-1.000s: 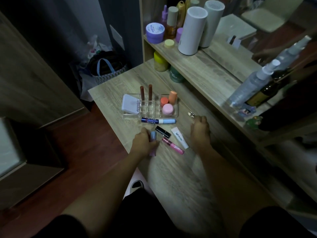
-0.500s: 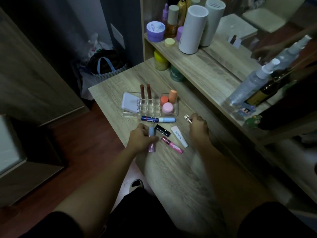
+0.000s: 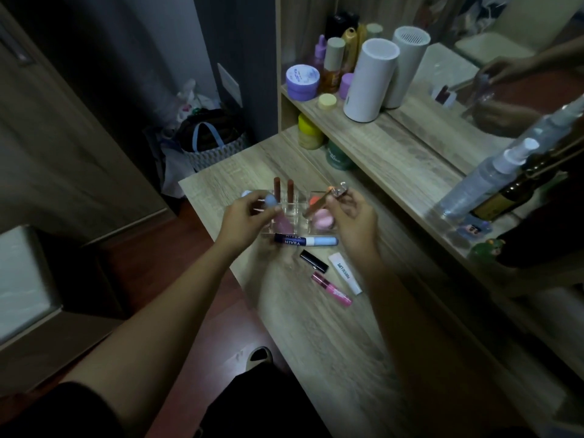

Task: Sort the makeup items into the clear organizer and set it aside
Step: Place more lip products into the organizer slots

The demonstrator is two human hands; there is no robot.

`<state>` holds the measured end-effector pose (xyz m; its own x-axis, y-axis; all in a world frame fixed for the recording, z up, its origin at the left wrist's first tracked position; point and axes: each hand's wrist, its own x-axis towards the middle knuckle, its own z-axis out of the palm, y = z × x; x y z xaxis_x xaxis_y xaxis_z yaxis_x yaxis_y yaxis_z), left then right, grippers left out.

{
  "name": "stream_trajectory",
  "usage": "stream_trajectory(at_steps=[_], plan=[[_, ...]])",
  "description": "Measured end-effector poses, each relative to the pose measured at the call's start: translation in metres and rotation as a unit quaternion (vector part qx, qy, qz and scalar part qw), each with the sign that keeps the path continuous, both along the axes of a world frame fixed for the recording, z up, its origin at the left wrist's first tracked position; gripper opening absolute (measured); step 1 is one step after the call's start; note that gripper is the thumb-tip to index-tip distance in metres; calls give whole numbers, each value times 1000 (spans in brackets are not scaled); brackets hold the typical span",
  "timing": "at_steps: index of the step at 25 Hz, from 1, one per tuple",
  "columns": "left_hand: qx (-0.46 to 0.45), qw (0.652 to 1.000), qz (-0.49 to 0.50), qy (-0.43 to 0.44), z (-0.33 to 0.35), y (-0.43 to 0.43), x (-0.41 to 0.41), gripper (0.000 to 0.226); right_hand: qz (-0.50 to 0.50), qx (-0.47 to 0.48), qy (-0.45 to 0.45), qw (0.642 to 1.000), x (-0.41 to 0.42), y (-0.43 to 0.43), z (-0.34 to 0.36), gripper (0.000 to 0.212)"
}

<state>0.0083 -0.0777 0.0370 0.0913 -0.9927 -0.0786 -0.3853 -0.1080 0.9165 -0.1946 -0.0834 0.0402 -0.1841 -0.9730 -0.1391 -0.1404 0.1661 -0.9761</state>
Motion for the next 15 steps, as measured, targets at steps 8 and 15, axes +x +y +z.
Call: stream_trajectory(at_steps=[8, 15], plan=[[-100, 988, 28, -111, -4, -22, -5, 16, 4, -39, 109, 993, 24, -40, -13, 35], [-92, 982, -7, -168, -21, -31, -6, 17, 57, -57, 161, 984, 30, -58, -18, 28]])
